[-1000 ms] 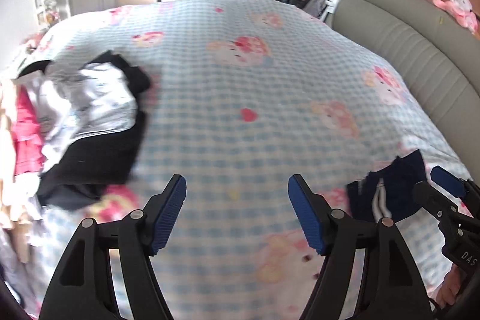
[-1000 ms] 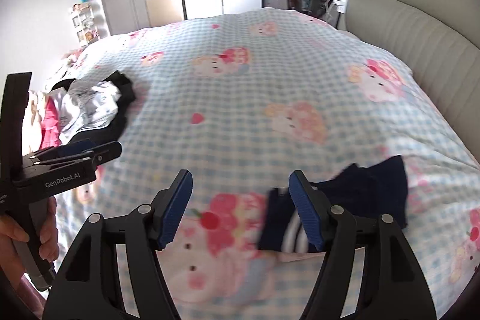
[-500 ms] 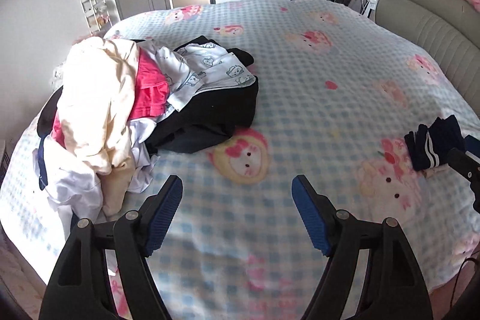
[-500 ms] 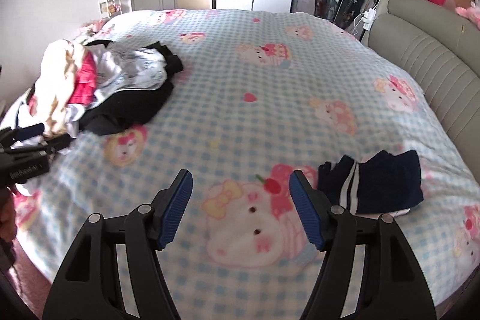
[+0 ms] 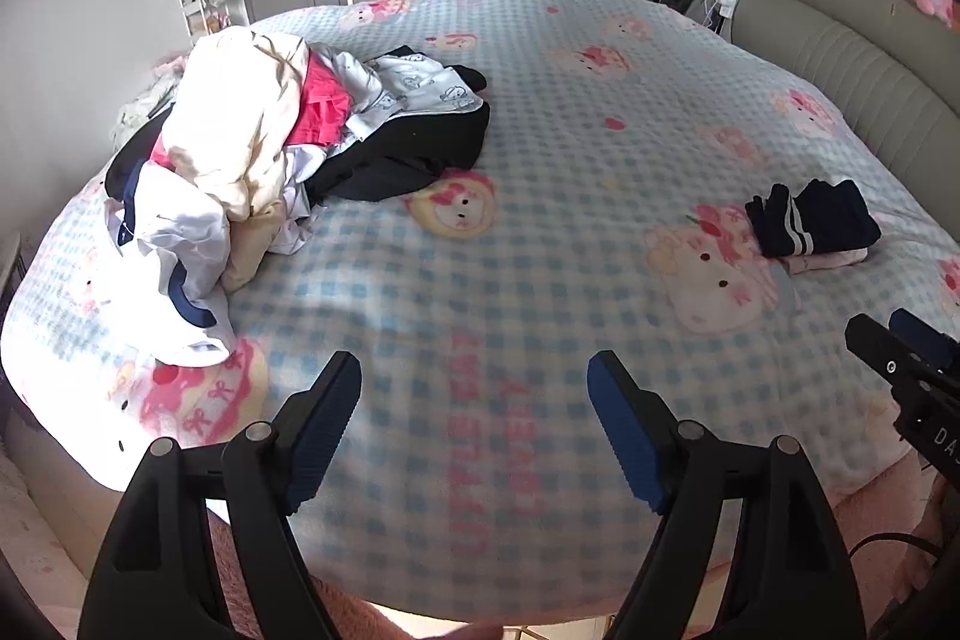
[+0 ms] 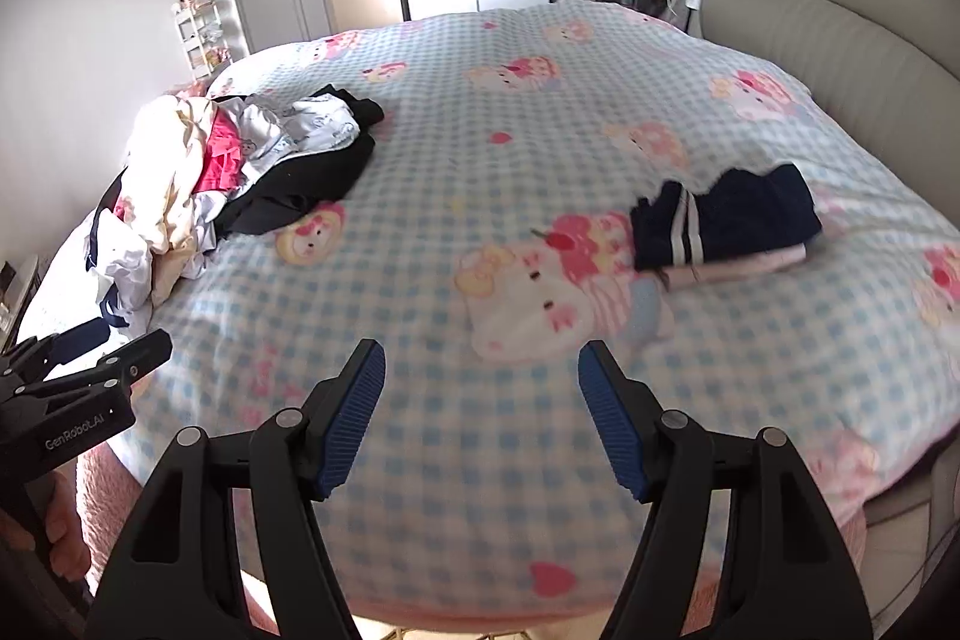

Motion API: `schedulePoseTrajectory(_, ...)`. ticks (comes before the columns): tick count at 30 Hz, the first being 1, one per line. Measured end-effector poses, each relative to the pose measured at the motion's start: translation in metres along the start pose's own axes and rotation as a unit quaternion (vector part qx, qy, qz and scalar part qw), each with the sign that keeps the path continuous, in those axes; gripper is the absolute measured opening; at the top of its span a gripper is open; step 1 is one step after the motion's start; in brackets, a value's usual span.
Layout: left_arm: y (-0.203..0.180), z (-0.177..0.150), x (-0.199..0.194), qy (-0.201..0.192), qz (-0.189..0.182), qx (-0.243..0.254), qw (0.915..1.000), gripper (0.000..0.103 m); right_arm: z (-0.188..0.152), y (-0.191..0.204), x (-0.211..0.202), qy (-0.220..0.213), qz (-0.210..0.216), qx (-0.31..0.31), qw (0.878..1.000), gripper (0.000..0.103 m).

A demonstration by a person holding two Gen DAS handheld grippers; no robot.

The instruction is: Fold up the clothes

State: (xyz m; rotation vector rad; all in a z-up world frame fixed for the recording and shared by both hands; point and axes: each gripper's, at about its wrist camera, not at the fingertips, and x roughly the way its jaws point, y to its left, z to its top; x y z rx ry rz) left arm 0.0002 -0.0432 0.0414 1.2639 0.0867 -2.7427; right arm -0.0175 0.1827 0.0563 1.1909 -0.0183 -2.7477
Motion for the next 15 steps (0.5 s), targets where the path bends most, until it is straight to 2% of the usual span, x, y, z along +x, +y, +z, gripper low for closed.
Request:
schedulePoseTrajectory(5, -0.013, -0.014, -0.014, 0.003, -0.013, 0.019, 0.9997, 0.081, -0.022, -0.003, -0.004, 0.012, -0.013, -0.001, 1.0, 0.069)
schedulePoseTrajectory(15, -0.021, -0.02, -0.021, 0.001, -0.023, 0.028, 0.9993, 0.081, -0.025, -0.008, -0.012, 0.007, -0.007, 0.004, 1.0, 0.069)
